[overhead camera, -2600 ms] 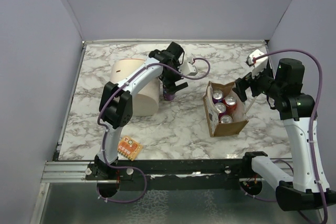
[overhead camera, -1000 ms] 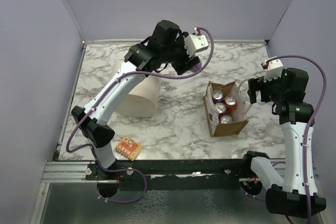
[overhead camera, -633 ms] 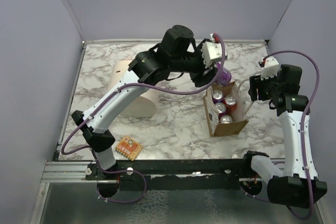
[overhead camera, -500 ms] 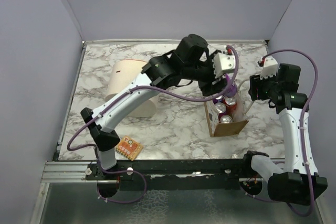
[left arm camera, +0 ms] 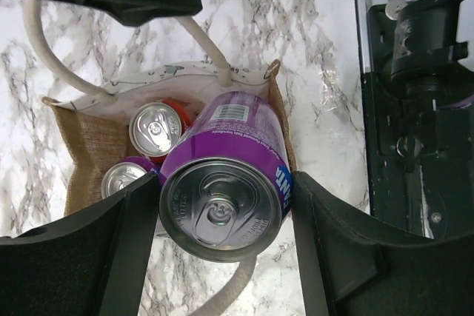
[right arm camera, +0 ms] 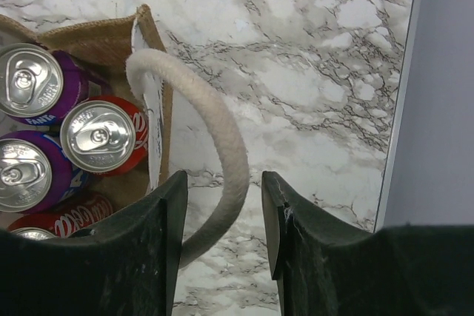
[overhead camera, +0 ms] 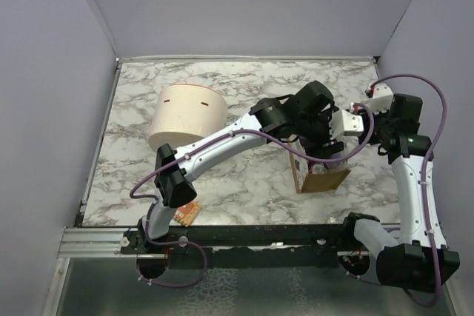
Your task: Place the beverage into the canvas bag
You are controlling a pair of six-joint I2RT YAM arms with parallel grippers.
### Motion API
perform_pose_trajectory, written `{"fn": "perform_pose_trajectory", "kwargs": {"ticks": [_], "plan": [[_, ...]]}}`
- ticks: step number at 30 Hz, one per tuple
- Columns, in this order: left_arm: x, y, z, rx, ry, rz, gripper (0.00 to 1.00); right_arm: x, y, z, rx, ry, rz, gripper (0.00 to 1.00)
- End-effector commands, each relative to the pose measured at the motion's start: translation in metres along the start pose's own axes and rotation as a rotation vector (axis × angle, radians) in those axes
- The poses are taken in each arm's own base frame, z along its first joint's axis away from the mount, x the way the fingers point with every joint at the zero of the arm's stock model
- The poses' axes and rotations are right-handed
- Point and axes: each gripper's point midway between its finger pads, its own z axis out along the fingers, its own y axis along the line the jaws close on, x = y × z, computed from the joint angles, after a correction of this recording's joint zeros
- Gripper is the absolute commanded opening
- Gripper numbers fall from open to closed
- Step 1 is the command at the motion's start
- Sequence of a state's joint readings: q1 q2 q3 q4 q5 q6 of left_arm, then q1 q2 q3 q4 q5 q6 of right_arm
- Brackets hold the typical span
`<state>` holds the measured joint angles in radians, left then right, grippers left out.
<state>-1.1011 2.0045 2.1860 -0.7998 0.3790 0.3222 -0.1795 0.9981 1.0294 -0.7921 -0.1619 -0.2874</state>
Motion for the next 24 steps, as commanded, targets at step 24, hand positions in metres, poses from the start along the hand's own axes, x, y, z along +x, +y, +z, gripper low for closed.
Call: {"fn": "perform_pose_trajectory", "kwargs": {"ticks": [24], "plan": [[-0.018,0.005,0.046,0.016,-0.05,0.009,0.0,-0.002,-0.015,-0.006,0.065,-0.029,0.025,0.42]]}}
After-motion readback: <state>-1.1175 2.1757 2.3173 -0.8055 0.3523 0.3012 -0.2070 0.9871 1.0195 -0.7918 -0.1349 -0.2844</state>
